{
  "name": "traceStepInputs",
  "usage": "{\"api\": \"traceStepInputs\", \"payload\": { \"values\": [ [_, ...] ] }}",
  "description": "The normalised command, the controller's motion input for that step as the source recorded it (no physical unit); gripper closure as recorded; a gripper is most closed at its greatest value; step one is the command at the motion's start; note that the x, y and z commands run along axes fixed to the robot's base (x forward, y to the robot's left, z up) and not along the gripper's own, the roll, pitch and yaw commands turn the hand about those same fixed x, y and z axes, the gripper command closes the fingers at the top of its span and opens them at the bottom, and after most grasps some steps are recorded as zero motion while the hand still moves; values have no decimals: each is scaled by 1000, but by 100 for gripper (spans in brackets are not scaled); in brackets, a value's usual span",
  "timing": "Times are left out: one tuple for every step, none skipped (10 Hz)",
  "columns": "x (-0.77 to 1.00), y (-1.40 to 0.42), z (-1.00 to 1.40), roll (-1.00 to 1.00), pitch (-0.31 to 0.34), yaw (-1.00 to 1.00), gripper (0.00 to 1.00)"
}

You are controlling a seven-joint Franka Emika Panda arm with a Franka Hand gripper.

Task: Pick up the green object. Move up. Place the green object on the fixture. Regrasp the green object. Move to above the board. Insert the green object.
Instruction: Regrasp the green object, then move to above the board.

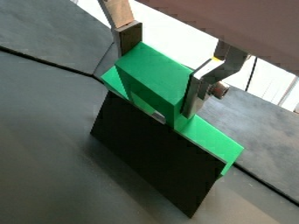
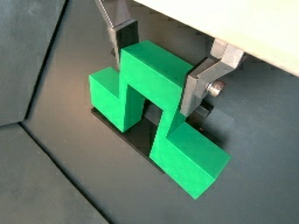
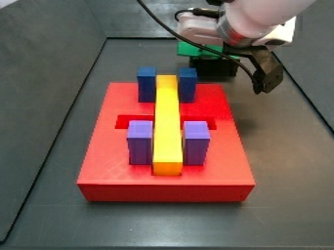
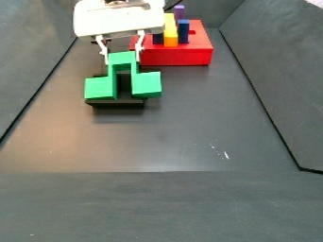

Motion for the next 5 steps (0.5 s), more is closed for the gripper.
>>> {"api": "traceStepInputs", "payload": {
  "values": [
    [0, 0, 0, 0, 0, 0, 100],
    [0, 0, 0, 0, 0, 0, 100],
    [0, 0, 1400, 0, 0, 0, 100],
    [8, 6, 1400, -6, -3, -23, 100],
    [-14, 15, 1400, -60, 6, -26, 100]
  ]
}}
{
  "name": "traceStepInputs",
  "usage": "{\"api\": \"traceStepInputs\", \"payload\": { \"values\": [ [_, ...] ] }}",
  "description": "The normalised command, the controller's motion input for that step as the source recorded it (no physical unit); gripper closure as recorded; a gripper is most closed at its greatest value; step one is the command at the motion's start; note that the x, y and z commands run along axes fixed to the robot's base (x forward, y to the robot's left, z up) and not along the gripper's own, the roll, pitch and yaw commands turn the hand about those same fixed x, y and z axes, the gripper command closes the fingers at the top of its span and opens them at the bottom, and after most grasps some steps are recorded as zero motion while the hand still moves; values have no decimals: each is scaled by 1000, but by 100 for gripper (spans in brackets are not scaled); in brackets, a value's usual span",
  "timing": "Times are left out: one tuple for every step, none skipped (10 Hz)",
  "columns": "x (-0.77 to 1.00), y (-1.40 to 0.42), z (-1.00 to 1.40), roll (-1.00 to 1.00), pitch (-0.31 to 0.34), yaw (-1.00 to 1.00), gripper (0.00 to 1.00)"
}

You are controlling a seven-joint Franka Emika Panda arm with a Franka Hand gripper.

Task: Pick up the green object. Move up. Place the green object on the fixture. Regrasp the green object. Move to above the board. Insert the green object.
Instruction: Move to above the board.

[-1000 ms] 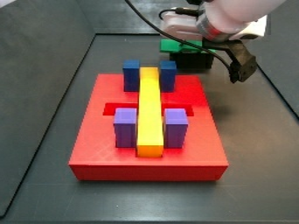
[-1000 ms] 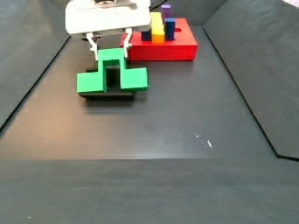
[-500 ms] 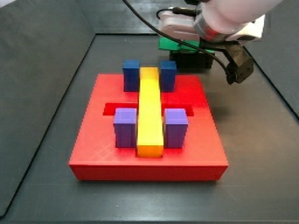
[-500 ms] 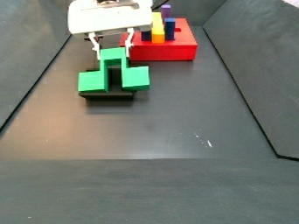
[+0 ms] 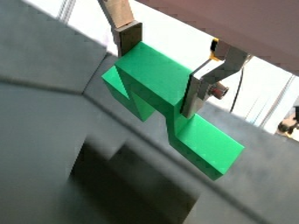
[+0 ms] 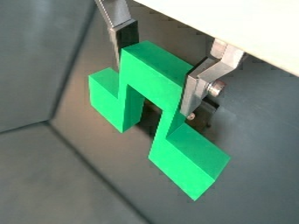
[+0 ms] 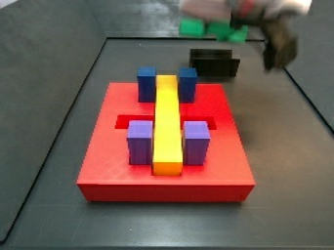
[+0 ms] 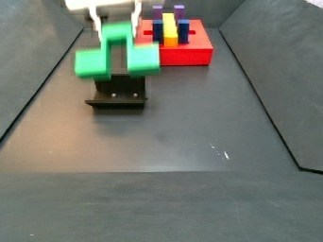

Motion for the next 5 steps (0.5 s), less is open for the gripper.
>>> {"api": "traceStepInputs", "payload": {
  "values": [
    [-10, 21, 1400, -40, 10, -19, 100],
    [11, 4, 1400, -6, 55, -19, 100],
    [14, -9, 1400, 5, 65, -15, 100],
    [29, -3, 1400, -1, 77, -3, 100],
    [44, -24, 699, -5, 101, 9, 100]
  ]
}}
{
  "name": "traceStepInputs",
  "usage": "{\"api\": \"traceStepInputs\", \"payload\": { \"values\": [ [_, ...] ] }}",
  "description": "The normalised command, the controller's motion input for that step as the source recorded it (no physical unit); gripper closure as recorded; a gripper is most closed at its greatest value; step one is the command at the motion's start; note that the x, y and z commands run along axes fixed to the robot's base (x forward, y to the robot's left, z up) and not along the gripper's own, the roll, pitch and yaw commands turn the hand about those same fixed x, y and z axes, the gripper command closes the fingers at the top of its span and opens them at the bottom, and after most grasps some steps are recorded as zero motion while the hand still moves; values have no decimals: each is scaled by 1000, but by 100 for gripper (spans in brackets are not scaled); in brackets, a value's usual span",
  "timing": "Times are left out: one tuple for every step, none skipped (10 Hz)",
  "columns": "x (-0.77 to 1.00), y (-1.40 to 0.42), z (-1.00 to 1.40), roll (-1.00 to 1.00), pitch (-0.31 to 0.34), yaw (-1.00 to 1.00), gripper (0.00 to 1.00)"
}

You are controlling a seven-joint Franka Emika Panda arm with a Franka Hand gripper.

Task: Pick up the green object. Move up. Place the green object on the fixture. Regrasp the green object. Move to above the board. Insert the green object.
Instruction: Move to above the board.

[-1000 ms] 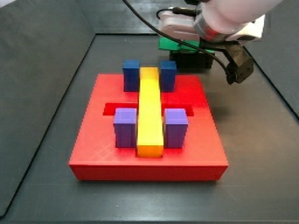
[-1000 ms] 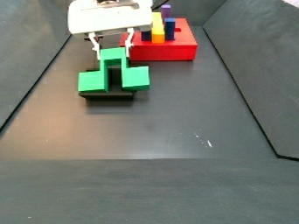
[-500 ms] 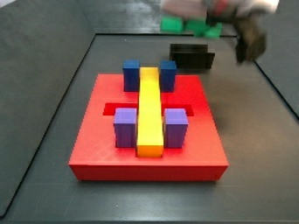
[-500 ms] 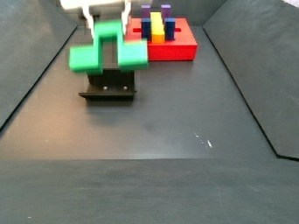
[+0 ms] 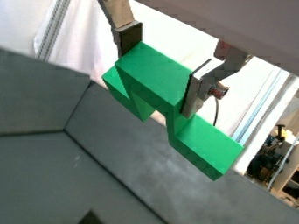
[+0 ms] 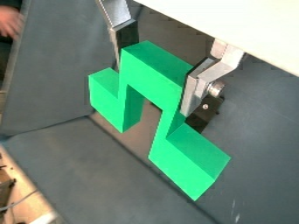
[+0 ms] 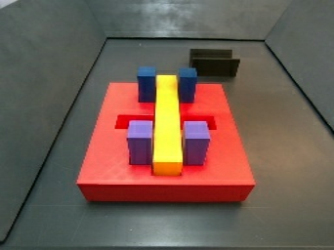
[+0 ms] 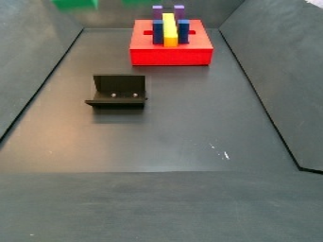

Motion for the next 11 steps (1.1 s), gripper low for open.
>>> {"api": "traceStepInputs", "payload": {
  "values": [
    [51, -11, 321, 7, 112, 20, 100],
    [-935, -1400, 305, -1000, 9, 81, 100],
    [-956, -1400, 317, -1000, -4, 84, 100],
    [-999, -1400, 328, -1000, -28, 90, 100],
    [-1050, -1400, 287, -1000, -38, 92, 100],
    [-1028, -1400, 310, -1000, -54, 89, 100],
    [-707, -929, 198, -1000, -72, 90, 100],
    [-501, -628, 116, -1000, -76, 88, 100],
    [-192, -198, 48, -1000, -81, 63, 100],
    [-86, -33, 10, -1000, -90, 55, 100],
    [-49, 6, -12, -999, -94, 42, 100]
  ]
}}
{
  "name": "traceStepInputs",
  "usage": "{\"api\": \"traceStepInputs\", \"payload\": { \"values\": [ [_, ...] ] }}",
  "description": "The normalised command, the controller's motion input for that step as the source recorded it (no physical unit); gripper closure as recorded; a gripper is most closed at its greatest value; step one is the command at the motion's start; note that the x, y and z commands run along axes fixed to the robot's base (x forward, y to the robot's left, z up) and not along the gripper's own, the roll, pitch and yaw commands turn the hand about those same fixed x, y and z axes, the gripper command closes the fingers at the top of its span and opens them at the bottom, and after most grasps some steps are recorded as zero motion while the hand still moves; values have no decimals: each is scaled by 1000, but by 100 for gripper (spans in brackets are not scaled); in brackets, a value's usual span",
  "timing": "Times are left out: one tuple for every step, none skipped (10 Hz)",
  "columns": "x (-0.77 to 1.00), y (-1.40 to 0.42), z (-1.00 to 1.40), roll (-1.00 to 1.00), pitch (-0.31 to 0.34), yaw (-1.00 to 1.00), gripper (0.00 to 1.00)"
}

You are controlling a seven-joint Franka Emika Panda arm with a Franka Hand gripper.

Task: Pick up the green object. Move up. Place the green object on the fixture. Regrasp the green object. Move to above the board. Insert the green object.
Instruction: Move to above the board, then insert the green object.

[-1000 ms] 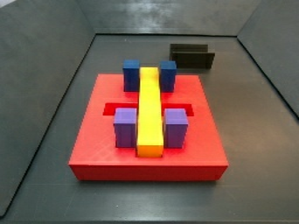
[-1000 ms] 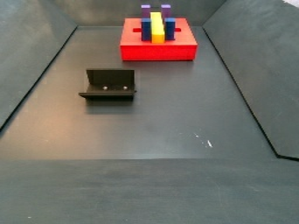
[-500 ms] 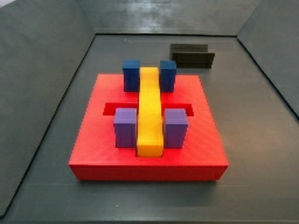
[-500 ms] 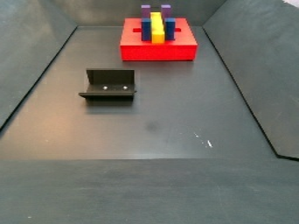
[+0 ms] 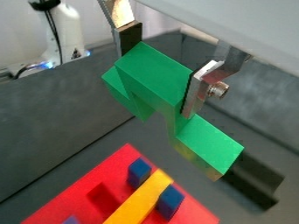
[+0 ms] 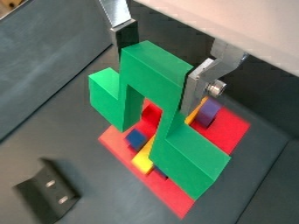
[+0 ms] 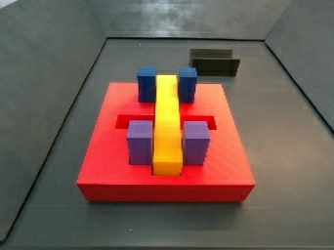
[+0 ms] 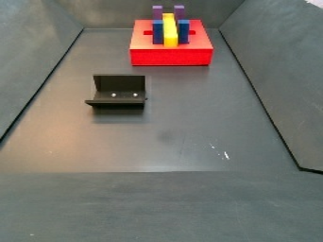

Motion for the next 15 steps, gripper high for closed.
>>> {"api": "traceStepInputs", "payload": {
  "values": [
    [-55, 3, 12, -669, -78, 20, 100],
    [-47, 3, -3, -448, -69, 8, 100],
    [-30, 6, -4, -296, -49, 3, 100],
    [0, -83, -303, -89, -43, 0, 100],
    [-183, -389, -497, -156, -147, 14, 100],
    [-69, -497, -497, -197, -177, 226, 100],
    [0, -483, -311, -246, -179, 294, 100],
    [-17, -294, -189, -353, -230, 334, 100],
    [-117, -63, -200, -386, -199, 183, 100],
    [0, 23, -29, -487, -237, 160, 100],
    [131, 317, -374, -370, -210, 0, 100],
    [483, 471, -554, -257, -69, -111, 100],
    [371, 491, -420, -350, 0, -183, 100],
    [397, 366, -397, -351, 0, -211, 100],
    [240, 246, -323, -393, 0, -269, 100]
  ]
}}
